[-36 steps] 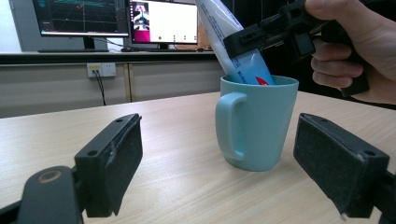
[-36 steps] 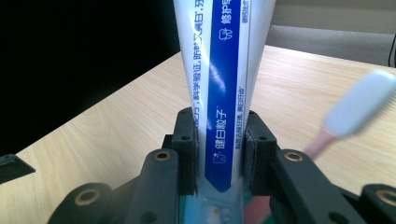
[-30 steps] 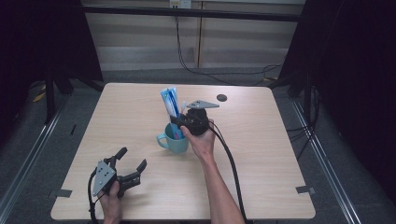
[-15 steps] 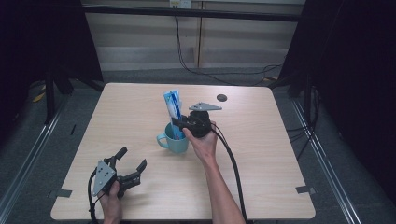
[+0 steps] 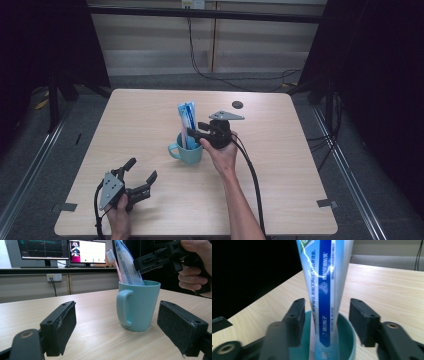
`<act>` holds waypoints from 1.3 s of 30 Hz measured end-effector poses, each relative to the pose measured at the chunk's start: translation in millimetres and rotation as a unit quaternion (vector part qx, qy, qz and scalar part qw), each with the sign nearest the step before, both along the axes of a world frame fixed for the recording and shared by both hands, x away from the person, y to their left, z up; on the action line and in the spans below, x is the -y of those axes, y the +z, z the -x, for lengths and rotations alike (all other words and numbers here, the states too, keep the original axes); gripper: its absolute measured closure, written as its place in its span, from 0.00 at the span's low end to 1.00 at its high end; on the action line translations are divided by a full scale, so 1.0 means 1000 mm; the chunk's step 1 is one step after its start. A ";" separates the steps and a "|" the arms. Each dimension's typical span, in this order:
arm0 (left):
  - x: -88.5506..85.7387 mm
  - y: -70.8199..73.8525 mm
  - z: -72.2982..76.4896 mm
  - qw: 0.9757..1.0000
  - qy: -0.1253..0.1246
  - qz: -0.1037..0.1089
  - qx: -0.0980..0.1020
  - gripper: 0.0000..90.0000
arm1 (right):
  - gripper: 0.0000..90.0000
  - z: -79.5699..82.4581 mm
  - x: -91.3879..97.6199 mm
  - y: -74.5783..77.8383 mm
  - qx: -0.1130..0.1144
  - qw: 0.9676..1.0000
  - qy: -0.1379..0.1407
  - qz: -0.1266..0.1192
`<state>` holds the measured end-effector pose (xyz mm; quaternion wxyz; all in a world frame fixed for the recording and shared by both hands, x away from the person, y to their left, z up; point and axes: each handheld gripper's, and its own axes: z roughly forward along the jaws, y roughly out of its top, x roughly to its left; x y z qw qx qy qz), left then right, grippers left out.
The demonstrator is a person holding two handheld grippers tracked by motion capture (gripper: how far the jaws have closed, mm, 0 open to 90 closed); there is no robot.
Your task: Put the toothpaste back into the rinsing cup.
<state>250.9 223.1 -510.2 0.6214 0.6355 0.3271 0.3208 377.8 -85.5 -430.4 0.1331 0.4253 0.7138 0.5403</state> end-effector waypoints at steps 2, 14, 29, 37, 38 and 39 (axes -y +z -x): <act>0.000 0.000 0.000 1.000 0.000 0.001 0.000 0.18 | 0.46 0.000 0.001 0.001 -0.001 1.000 -0.001 0.001; 0.001 0.000 0.000 1.000 0.001 0.005 0.000 0.18 | 0.25 0.002 0.010 0.006 -0.010 1.000 -0.010 0.000; 0.001 0.000 0.000 1.000 0.002 0.005 -0.001 0.18 | 0.21 0.019 0.027 0.011 0.010 1.000 -0.024 0.010; 0.001 0.000 0.000 1.000 0.003 0.005 -0.001 0.18 | 0.15 0.034 0.048 0.007 0.019 0.998 -0.052 0.004; 0.001 0.000 0.000 1.000 0.002 0.005 0.000 0.18 | 0.15 0.037 0.051 0.007 0.022 0.998 -0.052 0.006; 0.001 0.000 0.000 1.000 0.001 0.006 -0.001 0.18 | 0.15 0.038 0.052 0.007 0.025 0.998 -0.052 0.007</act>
